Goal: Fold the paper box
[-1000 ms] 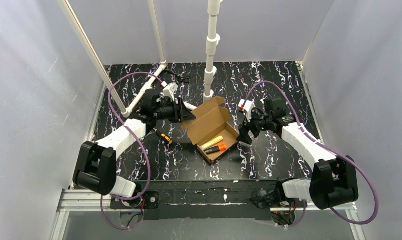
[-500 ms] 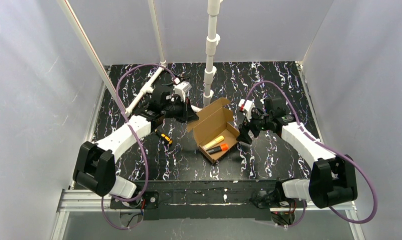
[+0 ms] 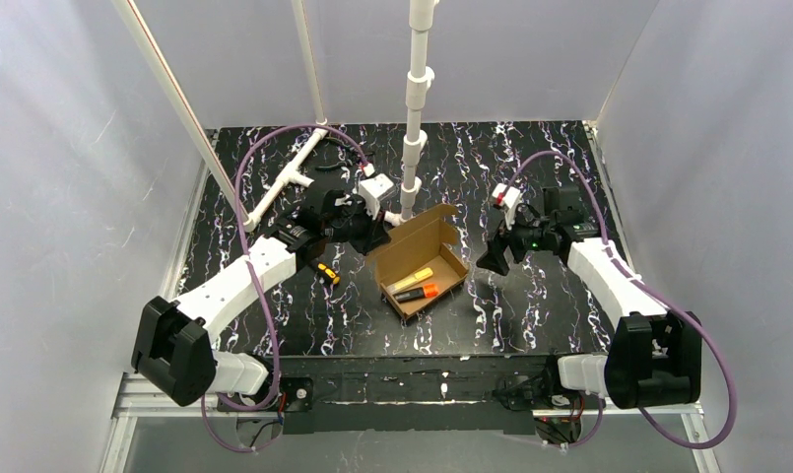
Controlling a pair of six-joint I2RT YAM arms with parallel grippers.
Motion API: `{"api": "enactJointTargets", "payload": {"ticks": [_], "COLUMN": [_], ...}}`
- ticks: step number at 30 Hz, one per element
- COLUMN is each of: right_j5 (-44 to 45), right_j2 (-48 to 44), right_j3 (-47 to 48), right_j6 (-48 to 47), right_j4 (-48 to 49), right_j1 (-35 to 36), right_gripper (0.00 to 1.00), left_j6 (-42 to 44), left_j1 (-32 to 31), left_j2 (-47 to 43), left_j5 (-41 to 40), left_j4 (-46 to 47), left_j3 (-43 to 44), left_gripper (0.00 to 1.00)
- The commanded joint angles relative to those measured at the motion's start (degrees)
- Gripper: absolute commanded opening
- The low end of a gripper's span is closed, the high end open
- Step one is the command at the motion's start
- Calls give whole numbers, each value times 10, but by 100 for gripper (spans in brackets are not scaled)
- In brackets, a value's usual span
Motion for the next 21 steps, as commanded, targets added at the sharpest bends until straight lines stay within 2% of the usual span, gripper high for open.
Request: {"api": "enactJointTargets", "payload": {"ticks": [1,4,7,12,16,21], "right_j5": [-30,31,77,100,77,75], "right_j2": [-21,-24,-12,44,108,150], "right_j3": [20,-3,-25,-39,-27,-9], "right_j6": [48,155,223,324,387,380], "right_j4": [34,119,191,301,368,372], "right_j1": [-29,-42,-43,-43,-31,17], "right_gripper": [91,90,85,48,33,30], "left_j6": [81,106,126,149,156,150], "left_j1": [-15,-23,-30,-32,-33,-37], "left_j2": [-9,3,9,12,26,42], "left_j5": [9,8,6,-3,-4,-1], "left_j4": [-21,-29,-31,-30,-28,-26], "left_j3": [42,58,63,58,62,77], "left_gripper": [0,0,0,0,0,0]}}
